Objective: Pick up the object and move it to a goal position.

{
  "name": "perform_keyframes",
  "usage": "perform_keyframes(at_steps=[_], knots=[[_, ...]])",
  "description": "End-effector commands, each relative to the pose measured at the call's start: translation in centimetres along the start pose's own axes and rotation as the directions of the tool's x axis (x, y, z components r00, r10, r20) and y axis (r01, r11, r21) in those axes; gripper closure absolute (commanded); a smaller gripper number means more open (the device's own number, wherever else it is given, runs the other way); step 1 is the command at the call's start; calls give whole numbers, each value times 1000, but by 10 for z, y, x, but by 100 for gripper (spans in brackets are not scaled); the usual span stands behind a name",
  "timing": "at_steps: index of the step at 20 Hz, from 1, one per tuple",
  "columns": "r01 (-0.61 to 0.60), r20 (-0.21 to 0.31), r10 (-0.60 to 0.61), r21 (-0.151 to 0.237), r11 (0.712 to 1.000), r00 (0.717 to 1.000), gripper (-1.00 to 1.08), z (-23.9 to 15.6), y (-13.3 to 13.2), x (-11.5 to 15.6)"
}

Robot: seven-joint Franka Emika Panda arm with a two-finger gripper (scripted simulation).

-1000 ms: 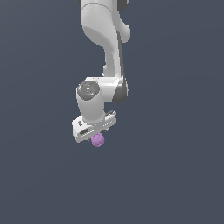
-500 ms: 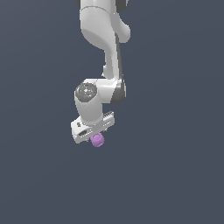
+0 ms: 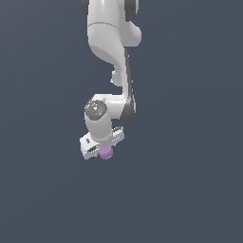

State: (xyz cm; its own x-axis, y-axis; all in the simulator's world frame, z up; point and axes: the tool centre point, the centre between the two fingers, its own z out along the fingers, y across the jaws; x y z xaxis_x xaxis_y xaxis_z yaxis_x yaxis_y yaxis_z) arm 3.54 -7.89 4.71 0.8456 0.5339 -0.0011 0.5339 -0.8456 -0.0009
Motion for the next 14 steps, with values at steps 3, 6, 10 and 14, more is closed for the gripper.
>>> perform_keyframes(at_steps=[3, 6, 10, 14], knots=[[0, -1, 0, -1, 1000, 1000, -92, 8, 1, 1], [0, -1, 0, -1, 1000, 1000, 108, 8, 1, 1], [0, -1, 0, -1, 1000, 1000, 108, 8, 1, 1], [0, -1, 0, -1, 1000, 1000, 108, 8, 1, 1]])
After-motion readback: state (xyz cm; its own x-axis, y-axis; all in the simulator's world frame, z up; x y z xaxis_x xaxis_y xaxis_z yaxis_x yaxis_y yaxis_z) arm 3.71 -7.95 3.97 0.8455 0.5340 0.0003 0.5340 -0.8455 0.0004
